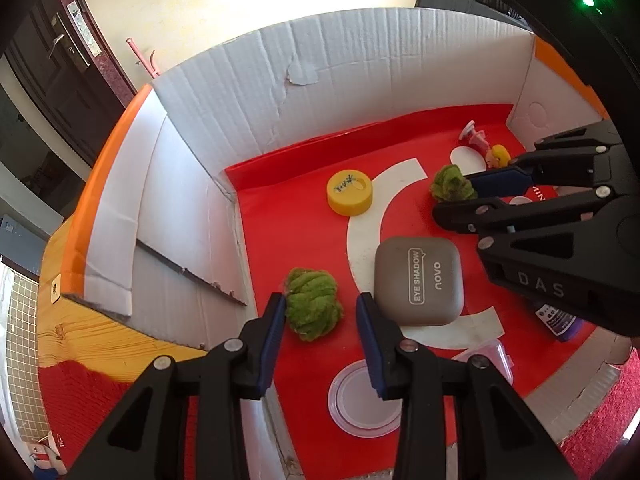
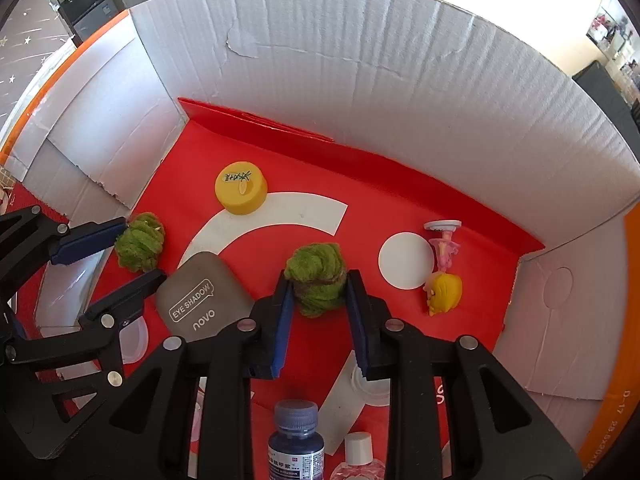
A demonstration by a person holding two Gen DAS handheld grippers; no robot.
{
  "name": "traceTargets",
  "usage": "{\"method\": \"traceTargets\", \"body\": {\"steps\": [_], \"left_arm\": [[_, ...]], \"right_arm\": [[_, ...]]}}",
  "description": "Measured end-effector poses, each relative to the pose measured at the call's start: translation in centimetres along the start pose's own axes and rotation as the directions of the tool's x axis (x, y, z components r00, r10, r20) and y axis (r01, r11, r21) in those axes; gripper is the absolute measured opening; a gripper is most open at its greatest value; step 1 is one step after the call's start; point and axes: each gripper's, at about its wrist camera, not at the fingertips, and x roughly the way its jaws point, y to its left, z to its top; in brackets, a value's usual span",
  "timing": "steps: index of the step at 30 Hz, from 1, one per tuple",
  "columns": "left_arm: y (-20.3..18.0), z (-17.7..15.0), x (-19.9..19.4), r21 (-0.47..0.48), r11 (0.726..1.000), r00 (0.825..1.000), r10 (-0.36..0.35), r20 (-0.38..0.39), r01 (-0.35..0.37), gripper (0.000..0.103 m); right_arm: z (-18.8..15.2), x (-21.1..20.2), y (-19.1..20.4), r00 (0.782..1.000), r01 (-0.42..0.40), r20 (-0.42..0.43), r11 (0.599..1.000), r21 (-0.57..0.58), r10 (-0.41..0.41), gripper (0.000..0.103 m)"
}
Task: Organize objects
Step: 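Lower the green balls onto the red floor and open both grippers, then withdraw both grippers up and out of the box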
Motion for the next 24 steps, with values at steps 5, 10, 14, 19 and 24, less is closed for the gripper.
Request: {"method": "traceTargets", "body": {"steps": [5, 10, 14, 19, 24], "left_arm": [[-0.8, -0.9, -0.5, -0.003, 1.000, 1.000, -0.005, 0.006, 0.005, 0.040], [-0.4, -1.3, -0.9, -0.009, 1.000, 1.000, -0.011, 0.010, 0.011, 0.040], [-0.3, -1.2, -0.9, -0.011, 1.000, 1.000, -0.010, 0.010, 0.010, 0.040], [0.8, -0.4, -0.5, -0.014, 1.000, 1.000, -0.013, 0.014, 0.013, 0.040], [0.7, -0.5, -0.9, -0.019, 1.000, 1.000, -0.019, 0.025, 0.020, 0.040]], "right_arm": [[-0.6, -0.4, -0.3, 1.000, -0.001, 0.002, 1.000, 0.005, 0.001, 0.026], [-1.3, -1.0, -0.4, 1.000, -0.008, 0.002, 1.000, 0.004, 0.008, 0.031], [-2.0, -1.5, -0.5, 0.999, 0.023, 0.026, 1.000, -0.003, -0.023, 0.062], [-2.8, -2.3, -0.8, 0.999, 0.015, 0.032, 1.000, 0.005, -0.015, 0.062], [-3.8, -3.3, -1.1, 0.999, 0.023, 0.041, 1.000, 0.009, -0.023, 0.062]]}}
